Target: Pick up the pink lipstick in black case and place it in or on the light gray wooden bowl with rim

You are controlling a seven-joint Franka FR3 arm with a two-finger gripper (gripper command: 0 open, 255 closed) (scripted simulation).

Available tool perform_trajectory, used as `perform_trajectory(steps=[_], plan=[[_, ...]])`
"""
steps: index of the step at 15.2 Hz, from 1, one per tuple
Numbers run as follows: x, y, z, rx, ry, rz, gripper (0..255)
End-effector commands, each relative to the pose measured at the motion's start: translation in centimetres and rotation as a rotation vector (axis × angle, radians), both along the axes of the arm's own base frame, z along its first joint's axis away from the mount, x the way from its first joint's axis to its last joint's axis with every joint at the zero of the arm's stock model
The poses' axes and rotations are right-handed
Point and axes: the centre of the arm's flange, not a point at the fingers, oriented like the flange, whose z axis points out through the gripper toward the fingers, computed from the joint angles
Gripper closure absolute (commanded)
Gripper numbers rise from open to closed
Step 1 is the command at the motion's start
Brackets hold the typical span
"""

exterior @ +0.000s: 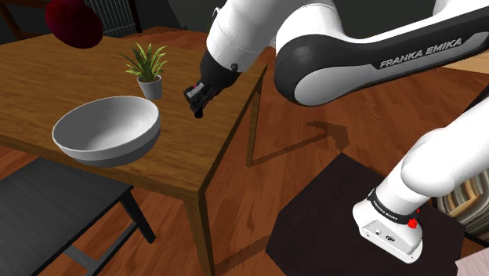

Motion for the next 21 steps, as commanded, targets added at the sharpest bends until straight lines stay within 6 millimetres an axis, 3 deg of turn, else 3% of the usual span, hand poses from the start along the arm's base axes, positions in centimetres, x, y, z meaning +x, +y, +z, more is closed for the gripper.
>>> perform_trajectory(steps=[1,20,21], plan=[[0.1,0.0,1.1,0.000,0.000,0.000,255],[0.1,0.0,11.0,0.000,0.000,0.000,255],[0.4,1.3,10.9,0.000,0.000,0.000,255]])
